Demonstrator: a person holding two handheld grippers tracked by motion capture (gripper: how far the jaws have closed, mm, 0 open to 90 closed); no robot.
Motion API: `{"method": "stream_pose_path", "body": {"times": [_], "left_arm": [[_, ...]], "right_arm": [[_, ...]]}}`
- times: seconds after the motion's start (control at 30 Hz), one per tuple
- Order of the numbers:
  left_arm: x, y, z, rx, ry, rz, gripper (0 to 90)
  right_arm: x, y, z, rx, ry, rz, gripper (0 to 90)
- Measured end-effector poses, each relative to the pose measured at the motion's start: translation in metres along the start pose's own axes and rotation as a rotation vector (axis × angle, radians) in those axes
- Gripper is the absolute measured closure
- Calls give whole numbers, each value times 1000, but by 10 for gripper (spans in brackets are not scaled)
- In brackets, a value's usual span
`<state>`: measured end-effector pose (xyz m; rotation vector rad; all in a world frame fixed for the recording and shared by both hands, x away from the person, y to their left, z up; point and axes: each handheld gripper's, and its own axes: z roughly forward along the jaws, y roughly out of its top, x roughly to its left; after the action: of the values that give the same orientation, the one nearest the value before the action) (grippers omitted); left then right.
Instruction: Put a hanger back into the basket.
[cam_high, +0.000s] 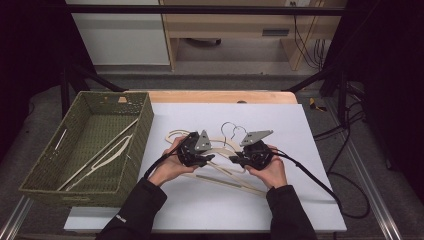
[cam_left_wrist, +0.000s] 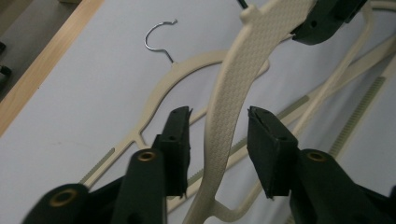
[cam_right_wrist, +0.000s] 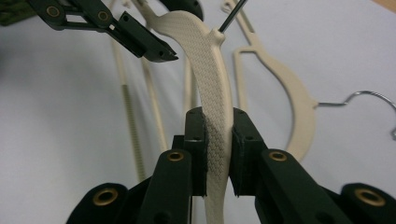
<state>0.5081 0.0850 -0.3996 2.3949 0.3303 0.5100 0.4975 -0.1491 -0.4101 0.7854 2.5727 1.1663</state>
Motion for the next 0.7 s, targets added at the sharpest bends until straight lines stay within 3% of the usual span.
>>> {"method": "stream_pose_path", "body": {"times": [0.2,0.27,0.37,0.57,0.7], "left_arm": [[-9,1,-37,-68,6,-32,424],[-10,-1,-48,-83,21,-37,404],[-9,-4,-56,-88,28,-42,388],[-9,-4,-52,-96,-36,-47,378],[-15,-2,-45,-67,-111,-26,496]], "right_arm": [[17,-1,-17,-42,102,-23,871],[20,-2,-22,-44,85,-31,871],[22,-1,-29,-51,113,-32,872],[31,4,-35,-82,147,-82,872],[39,9,-37,-92,197,-121,872]]}}
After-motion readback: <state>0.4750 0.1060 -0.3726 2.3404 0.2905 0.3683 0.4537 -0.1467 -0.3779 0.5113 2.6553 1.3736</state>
